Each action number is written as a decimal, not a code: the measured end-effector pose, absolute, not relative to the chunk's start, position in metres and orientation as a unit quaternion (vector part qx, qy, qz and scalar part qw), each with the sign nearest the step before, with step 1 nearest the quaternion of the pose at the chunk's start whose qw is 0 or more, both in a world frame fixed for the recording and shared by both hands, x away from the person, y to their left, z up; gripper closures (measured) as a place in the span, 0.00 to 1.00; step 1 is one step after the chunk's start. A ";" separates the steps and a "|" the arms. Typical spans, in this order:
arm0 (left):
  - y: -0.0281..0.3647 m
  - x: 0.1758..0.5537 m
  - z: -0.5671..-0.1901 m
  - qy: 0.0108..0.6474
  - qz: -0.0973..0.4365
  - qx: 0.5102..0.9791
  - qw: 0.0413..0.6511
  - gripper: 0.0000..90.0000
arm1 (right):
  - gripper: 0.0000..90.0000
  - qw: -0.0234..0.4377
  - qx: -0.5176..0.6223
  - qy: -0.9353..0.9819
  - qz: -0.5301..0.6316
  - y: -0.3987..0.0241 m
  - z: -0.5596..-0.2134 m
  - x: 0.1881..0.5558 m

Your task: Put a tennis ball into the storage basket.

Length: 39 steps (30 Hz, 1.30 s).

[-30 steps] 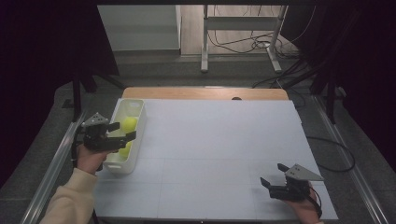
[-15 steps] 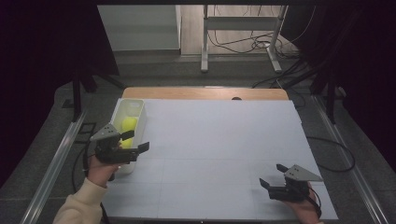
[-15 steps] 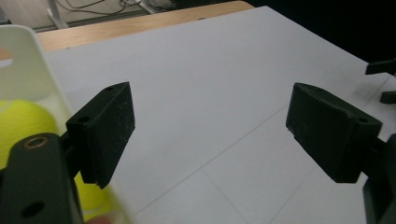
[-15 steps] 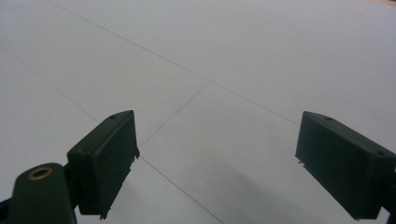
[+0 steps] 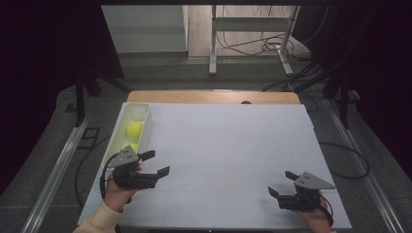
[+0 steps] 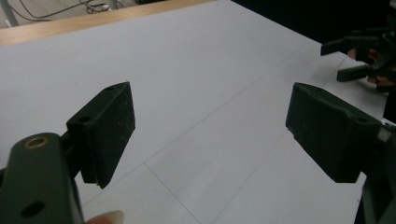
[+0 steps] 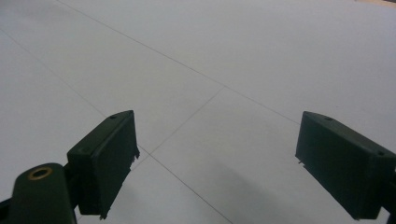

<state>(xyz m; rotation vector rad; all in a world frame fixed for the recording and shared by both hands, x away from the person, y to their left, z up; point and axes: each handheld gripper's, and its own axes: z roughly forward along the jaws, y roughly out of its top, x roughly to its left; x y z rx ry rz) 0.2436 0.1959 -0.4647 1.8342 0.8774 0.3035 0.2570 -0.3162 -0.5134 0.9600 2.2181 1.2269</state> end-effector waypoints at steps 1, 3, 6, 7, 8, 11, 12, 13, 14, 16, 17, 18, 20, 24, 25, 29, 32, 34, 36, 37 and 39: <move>0.194 0.241 -0.467 0.363 0.125 0.766 0.516 0.18 | 0.15 0.213 0.345 0.800 0.443 -0.316 -0.513 0.257; 0.191 0.238 -0.473 0.362 0.120 0.768 0.514 0.18 | 0.15 0.211 0.342 0.801 0.443 -0.315 -0.513 0.257; 0.189 0.234 -0.481 0.361 0.116 0.774 0.507 0.18 | 0.15 0.205 0.342 0.801 0.446 -0.314 -0.514 0.256; 0.189 0.233 -0.485 0.362 0.116 0.775 0.504 0.18 | 0.15 0.201 0.341 0.801 0.449 -0.314 -0.514 0.257; 0.189 0.232 -0.488 0.364 0.114 0.777 0.502 0.18 | 0.15 0.199 0.341 0.801 0.449 -0.313 -0.514 0.256; 0.190 0.232 -0.497 0.370 0.109 0.779 0.494 0.18 | 0.15 0.195 0.339 0.802 0.452 -0.312 -0.514 0.256; 0.191 0.232 -0.500 0.372 0.106 0.779 0.494 0.18 | 0.15 0.193 0.338 0.802 0.452 -0.312 -0.514 0.256; 0.191 0.232 -0.502 0.373 0.106 0.779 0.493 0.18 | 0.15 0.191 0.338 0.803 0.453 -0.311 -0.514 0.256; 0.192 0.231 -0.504 0.373 0.107 0.779 0.493 0.18 | 0.15 0.191 0.336 0.804 0.452 -0.311 -0.514 0.256; 0.193 0.231 -0.506 0.374 0.107 0.780 0.491 0.18 | 0.15 0.190 0.335 0.804 0.453 -0.310 -0.515 0.256; 0.194 0.231 -0.508 0.375 0.106 0.780 0.491 0.18 | 0.15 0.189 0.332 0.806 0.452 -0.310 -0.515 0.256; 0.195 0.231 -0.509 0.374 0.108 0.780 0.490 0.18 | 0.15 0.186 0.330 0.807 0.454 -0.308 -0.515 0.256; 0.196 0.231 -0.513 0.376 0.112 0.782 0.484 0.18 | 0.15 0.185 0.329 0.808 0.453 -0.307 -0.516 0.256; 0.200 0.232 -0.517 0.380 0.114 0.782 0.480 0.18 | 0.15 0.183 0.327 0.809 0.453 -0.307 -0.516 0.256; 0.200 0.233 -0.517 0.380 0.115 0.782 0.480 0.18 | 0.15 0.182 0.327 0.809 0.453 -0.307 -0.516 0.256; 0.201 0.235 -0.517 0.381 0.116 0.780 0.482 0.18 | 0.15 0.179 0.326 0.810 0.453 -0.306 -0.516 0.256; 0.200 0.236 -0.518 0.381 0.115 0.780 0.483 0.18 | 0.15 0.180 0.327 0.810 0.452 -0.306 -0.517 0.256; 0.200 0.236 -0.518 0.381 0.114 0.780 0.483 0.18 | 0.15 0.181 0.327 0.810 0.451 -0.307 -0.517 0.256; 0.200 0.236 -0.518 0.381 0.114 0.779 0.485 0.18 | 0.15 0.181 0.328 0.809 0.453 -0.308 -0.516 0.256; 0.200 0.236 -0.518 0.381 0.114 0.779 0.485 0.18 | 0.15 0.182 0.327 0.809 0.453 -0.308 -0.517 0.256; 0.200 0.236 -0.517 0.380 0.114 0.779 0.485 0.18 | 0.14 0.183 0.326 0.810 0.453 -0.308 -0.516 0.255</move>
